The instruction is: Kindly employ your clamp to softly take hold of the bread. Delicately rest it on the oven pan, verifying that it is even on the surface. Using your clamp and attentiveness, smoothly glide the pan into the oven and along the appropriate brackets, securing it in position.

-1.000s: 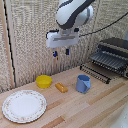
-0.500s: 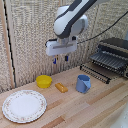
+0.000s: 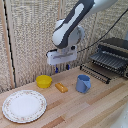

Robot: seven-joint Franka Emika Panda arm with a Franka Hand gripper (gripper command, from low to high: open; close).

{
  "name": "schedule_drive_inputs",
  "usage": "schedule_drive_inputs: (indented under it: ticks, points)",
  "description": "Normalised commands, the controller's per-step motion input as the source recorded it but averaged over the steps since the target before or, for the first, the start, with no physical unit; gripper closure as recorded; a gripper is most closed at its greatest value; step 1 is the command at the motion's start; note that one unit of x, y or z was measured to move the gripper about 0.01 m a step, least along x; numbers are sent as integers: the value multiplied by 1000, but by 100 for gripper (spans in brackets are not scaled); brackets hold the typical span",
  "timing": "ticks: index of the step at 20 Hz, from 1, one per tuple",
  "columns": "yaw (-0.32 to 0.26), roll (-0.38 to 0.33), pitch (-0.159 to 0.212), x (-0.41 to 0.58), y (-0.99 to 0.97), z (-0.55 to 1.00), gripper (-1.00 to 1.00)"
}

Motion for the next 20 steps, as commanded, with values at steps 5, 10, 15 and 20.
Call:
schedule_drive_inputs:
  ticks: [5,10,15,20]
  points:
    - [82,-4,-2,256,-65,-365,-100]
    - [82,-13,-7,201,-31,-318,-100]
    - [48,-17,0,33,-13,-267,-100]
    - [1,-22,0,0,0,-226,-100]
